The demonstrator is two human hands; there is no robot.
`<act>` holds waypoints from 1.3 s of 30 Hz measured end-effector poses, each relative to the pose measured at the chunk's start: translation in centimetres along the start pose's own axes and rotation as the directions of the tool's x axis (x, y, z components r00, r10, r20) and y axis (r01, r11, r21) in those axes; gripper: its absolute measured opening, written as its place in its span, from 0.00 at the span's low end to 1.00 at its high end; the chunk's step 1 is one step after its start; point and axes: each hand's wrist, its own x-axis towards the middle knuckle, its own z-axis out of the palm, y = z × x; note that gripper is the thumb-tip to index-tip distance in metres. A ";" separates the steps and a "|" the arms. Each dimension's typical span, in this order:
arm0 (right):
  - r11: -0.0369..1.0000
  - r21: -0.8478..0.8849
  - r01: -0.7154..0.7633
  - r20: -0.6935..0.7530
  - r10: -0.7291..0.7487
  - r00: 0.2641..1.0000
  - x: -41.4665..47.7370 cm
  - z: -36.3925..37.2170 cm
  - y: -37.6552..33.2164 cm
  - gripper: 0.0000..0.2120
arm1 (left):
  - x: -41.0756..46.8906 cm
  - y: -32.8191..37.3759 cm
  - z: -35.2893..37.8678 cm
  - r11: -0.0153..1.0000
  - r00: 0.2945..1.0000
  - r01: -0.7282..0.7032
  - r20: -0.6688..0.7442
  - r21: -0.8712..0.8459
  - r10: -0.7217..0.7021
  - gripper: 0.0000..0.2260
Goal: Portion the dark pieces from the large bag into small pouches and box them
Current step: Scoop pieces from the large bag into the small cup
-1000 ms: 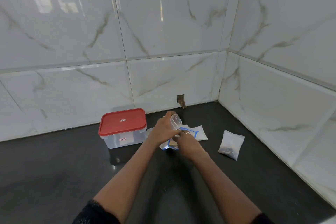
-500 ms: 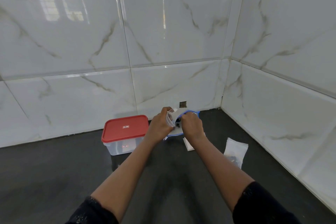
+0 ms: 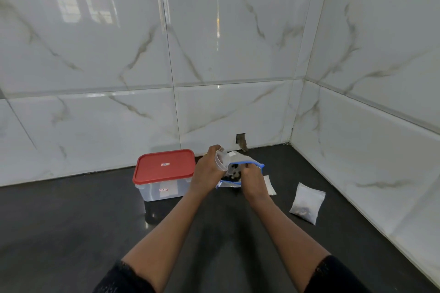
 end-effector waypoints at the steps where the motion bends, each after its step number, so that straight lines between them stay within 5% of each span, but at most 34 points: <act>1: 0.999 0.037 0.007 -0.060 -0.005 0.998 0.1 0.5 0.3 0.08 | 0.1 0.1 0.0 1.000 1.000 -0.008 -0.017 -0.010 0.008 0.23; 4: 0.991 0.130 -0.029 -0.018 0.032 0.999 -0.7 0.7 0.4 0.13 | 0.1 0.0 0.1 1.000 0.999 -0.028 -0.040 0.014 0.029 0.23; 8: 0.996 0.033 -0.080 0.167 0.073 0.983 -1.7 1.4 0.8 0.14 | -0.9 -1.4 0.9 0.996 0.999 0.029 0.043 0.088 -0.033 0.23; 21: 0.971 -0.162 -0.174 0.312 0.218 0.925 -1.2 0.8 0.3 0.14 | 0.3 1.1 2.4 0.999 0.999 -0.006 0.035 0.042 0.004 0.20; 31: 0.952 -0.041 -0.303 0.247 0.304 0.920 -1.1 0.1 0.4 0.13 | 0.9 2.1 2.8 0.995 0.999 -0.016 0.046 0.097 0.012 0.19; 39: 0.947 0.012 -0.321 0.396 0.291 0.871 0.7 -1.6 -1.0 0.16 | 0.9 1.5 2.2 0.998 0.998 -0.008 0.066 0.061 0.004 0.21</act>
